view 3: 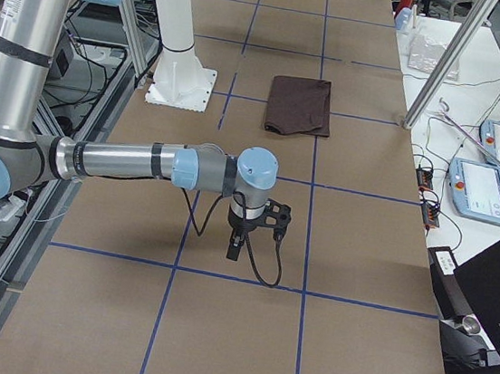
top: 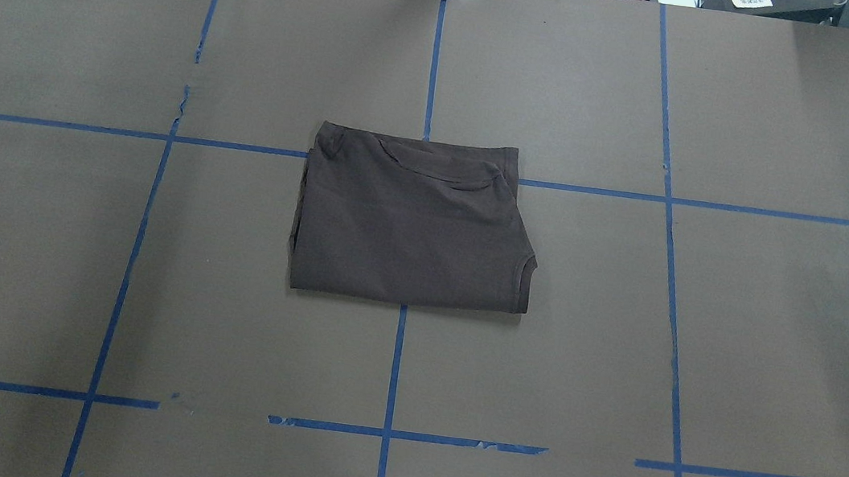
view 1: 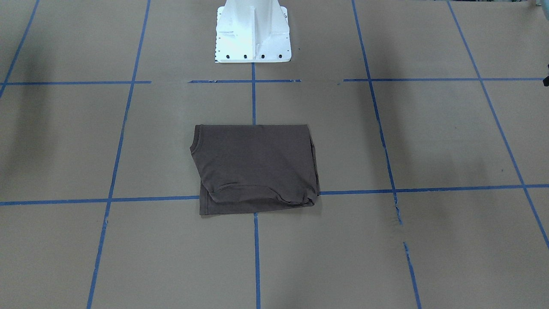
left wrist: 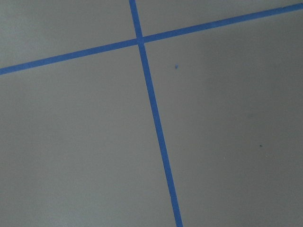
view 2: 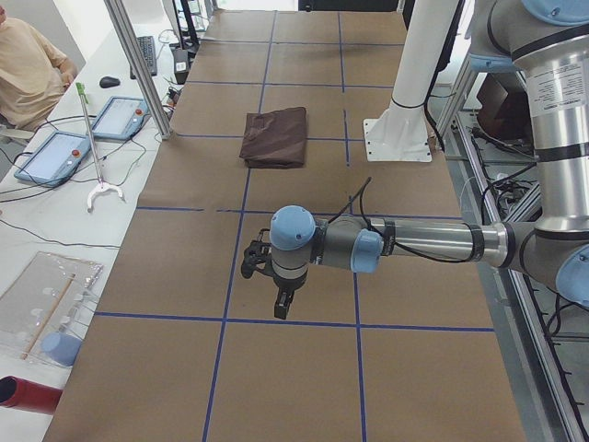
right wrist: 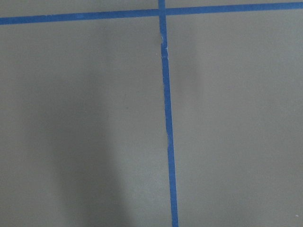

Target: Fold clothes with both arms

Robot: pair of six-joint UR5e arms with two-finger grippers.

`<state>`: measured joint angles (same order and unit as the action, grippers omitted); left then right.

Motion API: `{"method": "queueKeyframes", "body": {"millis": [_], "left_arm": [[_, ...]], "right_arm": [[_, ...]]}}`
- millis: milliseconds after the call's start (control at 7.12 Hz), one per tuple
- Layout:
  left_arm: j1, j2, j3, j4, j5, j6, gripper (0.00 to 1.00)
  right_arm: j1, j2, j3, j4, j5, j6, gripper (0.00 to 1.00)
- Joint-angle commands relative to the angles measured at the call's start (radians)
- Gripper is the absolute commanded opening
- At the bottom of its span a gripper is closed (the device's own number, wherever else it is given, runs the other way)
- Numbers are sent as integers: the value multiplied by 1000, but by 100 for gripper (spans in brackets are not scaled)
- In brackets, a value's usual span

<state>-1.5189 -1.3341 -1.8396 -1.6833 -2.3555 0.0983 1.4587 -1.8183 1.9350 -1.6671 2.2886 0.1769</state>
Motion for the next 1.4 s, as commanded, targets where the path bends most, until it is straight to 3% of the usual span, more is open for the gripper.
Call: {"method": "queueKeyframes", "body": {"millis": [0,140,281,421,843,983,1124,1264], "left_arm": [[-3,6,-3,-3,2,-2,100],[-6,16,3,-1,4,-3,100],[-6,19,29,2,69,-2,100],[-4,13,36,4,210,-8,100],[-4,6,33,-4,213,-3,100],[-4,9,34,-4,149,-3,100],[-6,18,43,2,-8,-2,100],[-7,30,51,4,-90,-3,100]], "right_arm": [[-1,7,2,12,-1,-2,100],[-1,7,22,12,-3,-2,100],[-1,7,22,13,-3,-2,100],[-1,7,22,13,-1,1,100],[-3,7,24,17,0,9,100],[-3,7,21,15,0,10,100],[-3,5,21,12,0,12,100],[-3,5,21,13,-3,12,100]]}}
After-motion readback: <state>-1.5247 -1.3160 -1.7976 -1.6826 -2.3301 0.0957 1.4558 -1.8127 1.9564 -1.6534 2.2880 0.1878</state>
